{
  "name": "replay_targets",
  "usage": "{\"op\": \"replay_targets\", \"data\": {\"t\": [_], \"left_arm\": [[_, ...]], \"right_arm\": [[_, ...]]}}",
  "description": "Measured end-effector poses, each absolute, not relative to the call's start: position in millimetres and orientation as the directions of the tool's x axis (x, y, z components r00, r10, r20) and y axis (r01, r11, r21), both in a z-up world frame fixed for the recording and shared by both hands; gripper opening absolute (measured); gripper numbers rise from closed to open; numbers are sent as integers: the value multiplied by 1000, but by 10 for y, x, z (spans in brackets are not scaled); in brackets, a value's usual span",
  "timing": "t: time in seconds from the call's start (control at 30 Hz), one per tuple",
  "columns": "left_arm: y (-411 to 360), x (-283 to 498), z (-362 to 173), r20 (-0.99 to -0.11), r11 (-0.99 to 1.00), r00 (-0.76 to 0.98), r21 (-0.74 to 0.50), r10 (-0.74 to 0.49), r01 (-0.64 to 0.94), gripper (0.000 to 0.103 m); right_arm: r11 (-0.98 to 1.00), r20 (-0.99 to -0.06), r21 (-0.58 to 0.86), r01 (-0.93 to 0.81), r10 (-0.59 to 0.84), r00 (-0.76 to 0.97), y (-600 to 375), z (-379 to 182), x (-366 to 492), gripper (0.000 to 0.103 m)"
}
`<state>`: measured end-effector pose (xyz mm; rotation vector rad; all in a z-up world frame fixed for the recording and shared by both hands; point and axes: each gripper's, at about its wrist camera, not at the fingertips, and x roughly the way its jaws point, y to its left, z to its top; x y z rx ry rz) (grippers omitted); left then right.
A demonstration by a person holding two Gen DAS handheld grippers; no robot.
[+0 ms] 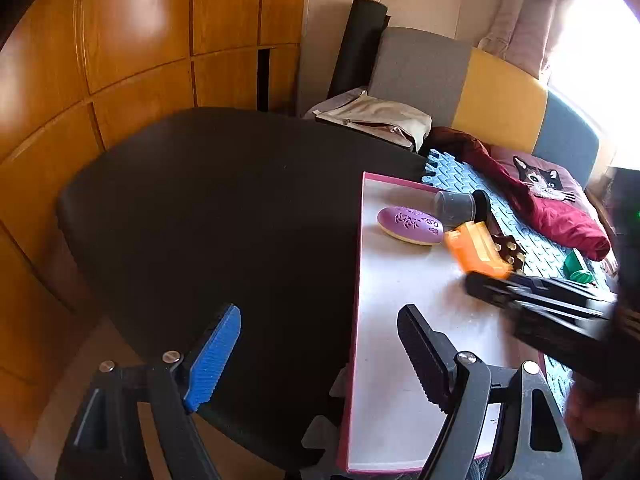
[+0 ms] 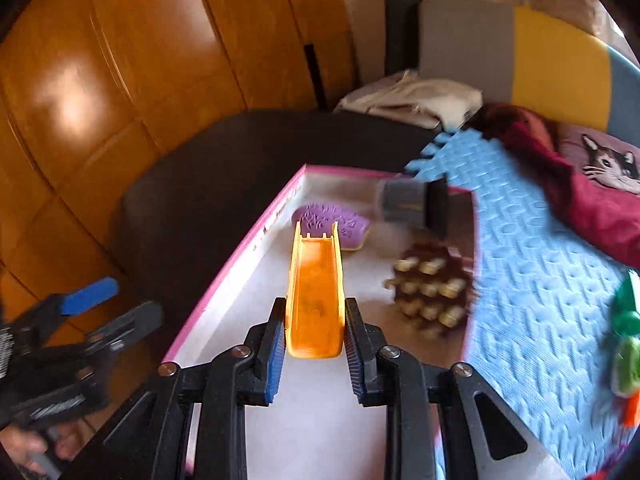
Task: Organize rigid objects
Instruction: 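Carry the orange slide piece into the pink tray and open the right tool, then move both tools back over the toys on the blue mat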
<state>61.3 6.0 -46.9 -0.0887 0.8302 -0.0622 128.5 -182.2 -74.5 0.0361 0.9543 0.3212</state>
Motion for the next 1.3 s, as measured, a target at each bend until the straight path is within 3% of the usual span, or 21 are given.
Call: {"op": "replay_targets", "data": {"t": [0.17, 0.43, 0.83, 1.3], "left_arm": [[82, 633, -514, -743, 994, 663, -108, -92, 18, 81], [32, 625, -526, -743, 995, 664, -93, -91, 31, 82], [-59, 566, -368, -715, 996, 694, -73, -86, 48, 82], [-364, 422, -167, -682, 990, 721, -31, -121, 137, 82]], "right_arm": [[967, -844, 142, -209, 229, 485, -1857, -1062, 1472, 27], [966, -840, 169, -198, 246, 484, -1949, -1013, 1404, 38], [968, -772, 125, -216, 232, 592, -2064, -655, 944, 51], [993, -699, 79, -92, 121, 705, -2800, -282, 442, 52]]}}
